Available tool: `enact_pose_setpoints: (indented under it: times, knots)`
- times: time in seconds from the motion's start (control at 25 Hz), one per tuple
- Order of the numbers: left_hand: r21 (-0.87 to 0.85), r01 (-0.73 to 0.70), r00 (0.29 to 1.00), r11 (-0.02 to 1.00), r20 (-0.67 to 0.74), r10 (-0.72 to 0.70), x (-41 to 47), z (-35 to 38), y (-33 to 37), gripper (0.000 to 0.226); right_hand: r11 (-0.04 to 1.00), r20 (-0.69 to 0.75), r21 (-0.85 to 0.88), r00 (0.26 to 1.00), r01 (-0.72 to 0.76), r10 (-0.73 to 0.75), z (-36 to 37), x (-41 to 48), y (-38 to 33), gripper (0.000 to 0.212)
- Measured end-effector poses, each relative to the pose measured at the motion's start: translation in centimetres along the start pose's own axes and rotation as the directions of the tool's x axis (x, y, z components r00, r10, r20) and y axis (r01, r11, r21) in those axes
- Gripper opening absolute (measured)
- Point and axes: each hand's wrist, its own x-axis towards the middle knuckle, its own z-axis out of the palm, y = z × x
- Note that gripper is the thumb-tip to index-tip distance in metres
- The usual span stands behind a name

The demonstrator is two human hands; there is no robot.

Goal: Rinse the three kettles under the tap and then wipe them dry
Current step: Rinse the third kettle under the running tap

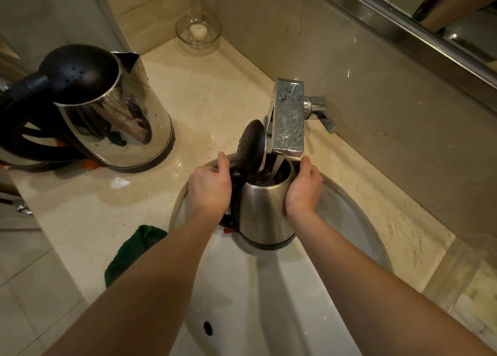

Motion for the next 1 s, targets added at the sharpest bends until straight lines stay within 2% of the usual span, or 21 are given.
enact_pose_setpoints:
  times: [1.0]
  knots:
    - [0.006,0.0,1.0,1.0,0.01,0.0,-0.03,-0.05,0.41,0.06,1.0,-0.011,0.0,1.0,0.008,-0.008,0.21,0.46,0.27,0.039]
